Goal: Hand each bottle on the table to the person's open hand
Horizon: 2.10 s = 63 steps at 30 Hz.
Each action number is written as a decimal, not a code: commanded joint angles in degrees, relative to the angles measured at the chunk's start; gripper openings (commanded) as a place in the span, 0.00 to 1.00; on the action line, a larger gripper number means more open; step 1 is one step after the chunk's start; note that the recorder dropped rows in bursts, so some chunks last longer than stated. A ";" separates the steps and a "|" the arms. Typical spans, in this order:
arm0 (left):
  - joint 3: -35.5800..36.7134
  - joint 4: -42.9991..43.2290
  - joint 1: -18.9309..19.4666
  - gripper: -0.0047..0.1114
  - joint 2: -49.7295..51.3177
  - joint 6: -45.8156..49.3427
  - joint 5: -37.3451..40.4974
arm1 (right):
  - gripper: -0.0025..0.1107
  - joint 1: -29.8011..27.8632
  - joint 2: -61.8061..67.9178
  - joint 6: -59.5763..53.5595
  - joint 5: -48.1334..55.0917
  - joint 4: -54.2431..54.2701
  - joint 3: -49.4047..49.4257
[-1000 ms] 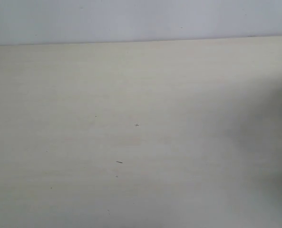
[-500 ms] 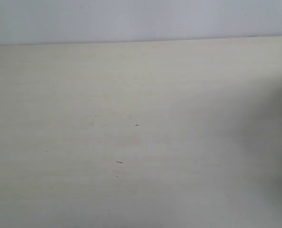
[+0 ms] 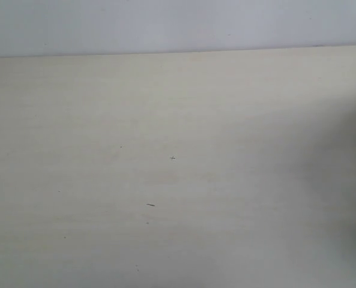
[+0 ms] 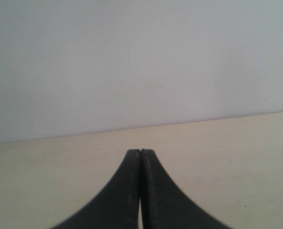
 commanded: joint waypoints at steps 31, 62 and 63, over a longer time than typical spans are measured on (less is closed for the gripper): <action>0.07 0.24 0.11 0.04 -0.31 0.12 -0.23 | 0.02 -25.77 -9.01 2.38 -15.85 2.57 9.45; 0.07 0.24 0.11 0.04 -0.31 0.12 -0.23 | 0.02 -25.77 -9.01 -6.30 -15.28 16.69 9.45; 0.07 0.24 0.11 0.04 -0.31 0.12 -0.23 | 0.02 -25.77 -9.01 -6.30 -15.28 17.20 9.45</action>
